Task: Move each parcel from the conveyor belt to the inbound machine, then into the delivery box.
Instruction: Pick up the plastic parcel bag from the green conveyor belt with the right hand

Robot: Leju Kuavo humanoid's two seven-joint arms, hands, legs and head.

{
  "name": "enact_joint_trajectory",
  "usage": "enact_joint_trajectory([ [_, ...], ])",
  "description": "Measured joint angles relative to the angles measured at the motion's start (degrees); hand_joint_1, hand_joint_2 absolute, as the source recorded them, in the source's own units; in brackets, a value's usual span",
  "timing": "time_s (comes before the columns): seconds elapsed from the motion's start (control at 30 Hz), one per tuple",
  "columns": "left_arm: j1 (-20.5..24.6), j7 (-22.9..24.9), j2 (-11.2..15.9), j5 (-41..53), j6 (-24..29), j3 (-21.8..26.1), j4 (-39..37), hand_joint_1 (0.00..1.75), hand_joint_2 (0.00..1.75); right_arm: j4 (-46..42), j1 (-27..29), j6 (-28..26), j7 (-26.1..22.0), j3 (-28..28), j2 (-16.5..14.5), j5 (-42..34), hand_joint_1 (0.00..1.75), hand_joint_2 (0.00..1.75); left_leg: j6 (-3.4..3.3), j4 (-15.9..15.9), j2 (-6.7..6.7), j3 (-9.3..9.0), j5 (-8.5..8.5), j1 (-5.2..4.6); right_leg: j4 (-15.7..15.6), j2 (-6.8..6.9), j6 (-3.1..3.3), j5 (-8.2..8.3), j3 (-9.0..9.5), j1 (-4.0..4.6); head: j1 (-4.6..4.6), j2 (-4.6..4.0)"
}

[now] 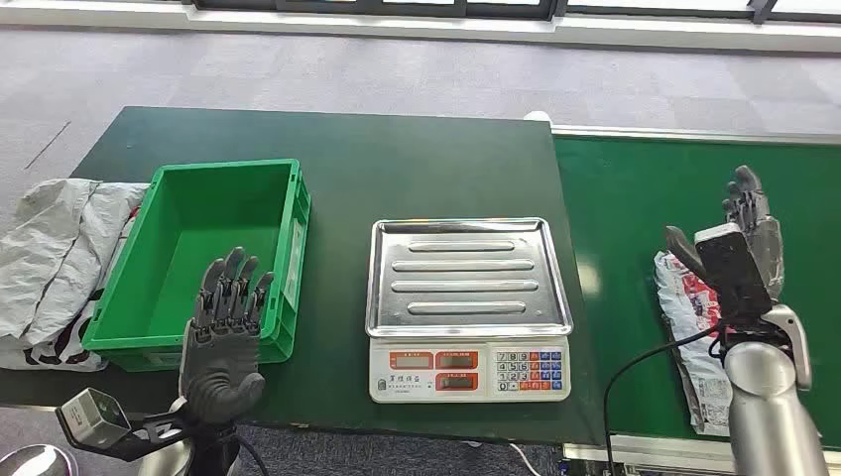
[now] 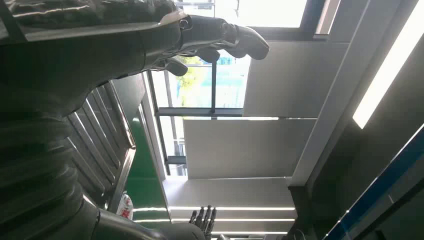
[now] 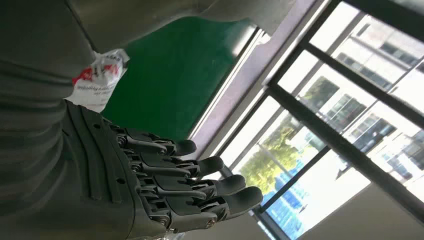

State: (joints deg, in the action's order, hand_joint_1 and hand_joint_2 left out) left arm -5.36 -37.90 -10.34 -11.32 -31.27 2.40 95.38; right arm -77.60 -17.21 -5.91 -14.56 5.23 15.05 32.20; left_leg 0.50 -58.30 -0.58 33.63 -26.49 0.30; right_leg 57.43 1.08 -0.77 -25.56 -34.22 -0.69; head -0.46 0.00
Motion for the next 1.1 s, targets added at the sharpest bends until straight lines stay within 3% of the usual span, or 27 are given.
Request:
enact_joint_trajectory([
  [0.2,-0.4,0.0,0.0,-0.1,0.3,0.0,0.0,0.0,1.75,2.6,-1.4,-4.6,3.2,0.7,0.3,9.1,0.0,1.75,-0.01,0.0,0.05,-0.03,0.01,-0.01,0.0,-0.05,0.01,0.05,0.0,-0.01,0.0,0.0],
  [0.43,-0.7,-0.4,0.1,-0.3,0.9,0.0,0.0,0.0,1.75,17.7,-7.8,-11.2,14.9,0.7,2.1,30.5,0.0,1.75,-0.02,0.0,0.1,-0.03,0.02,-0.01,0.0,-0.09,0.01,0.07,0.01,-0.01,-0.01,0.0],
  [0.67,0.3,0.6,0.3,-0.6,1.3,0.0,-0.3,0.0,1.75,37.9,-16.2,-5.4,21.5,0.5,3.9,37.0,0.0,1.75,-0.04,0.0,0.12,-0.04,0.05,-0.02,0.0,-0.1,-0.01,0.13,0.0,-0.01,0.0,0.0],
  [0.8,0.6,0.7,0.5,-0.7,1.3,0.0,-0.5,0.0,1.75,43.7,-18.1,-4.4,21.8,0.4,4.3,37.2,0.0,1.75,-0.03,0.0,0.14,-0.03,0.05,-0.01,0.0,-0.14,0.0,0.13,-0.04,-0.01,-0.01,0.0],
  [1.0,1.2,0.9,0.7,-0.7,1.3,0.0,-1.4,0.0,1.75,50.2,-18.4,5.6,23.3,0.2,5.0,36.9,0.0,1.75,-0.04,0.0,0.13,-0.02,0.04,-0.01,0.0,-0.13,0.01,0.1,-0.06,0.0,0.0,0.0],
  [1.03,1.3,0.9,0.7,-0.6,1.5,0.0,-1.6,0.0,1.75,50.9,-17.7,7.0,23.3,0.1,5.1,36.8,0.04,1.75,-0.03,0.0,0.14,-0.02,0.04,-0.01,0.0,-0.14,0.01,0.1,-0.05,0.0,0.0,0.0],
  [1.07,1.5,0.9,0.7,-0.4,1.7,0.0,-1.9,0.0,1.75,51.5,-17.0,8.4,23.0,0.0,5.1,36.6,0.3,1.75,-0.03,0.0,0.14,-0.02,0.04,-0.01,0.0,-0.14,0.0,0.1,-0.05,0.0,0.0,0.0],
  [1.1,1.7,0.9,0.7,-0.3,2.0,0.0,-2.1,0.0,1.75,52.0,-16.1,9.8,22.6,-0.2,5.1,36.5,0.74,1.75,-0.03,0.0,0.14,-0.02,0.03,-0.01,0.0,-0.15,0.0,0.1,-0.05,0.0,0.0,0.0],
])
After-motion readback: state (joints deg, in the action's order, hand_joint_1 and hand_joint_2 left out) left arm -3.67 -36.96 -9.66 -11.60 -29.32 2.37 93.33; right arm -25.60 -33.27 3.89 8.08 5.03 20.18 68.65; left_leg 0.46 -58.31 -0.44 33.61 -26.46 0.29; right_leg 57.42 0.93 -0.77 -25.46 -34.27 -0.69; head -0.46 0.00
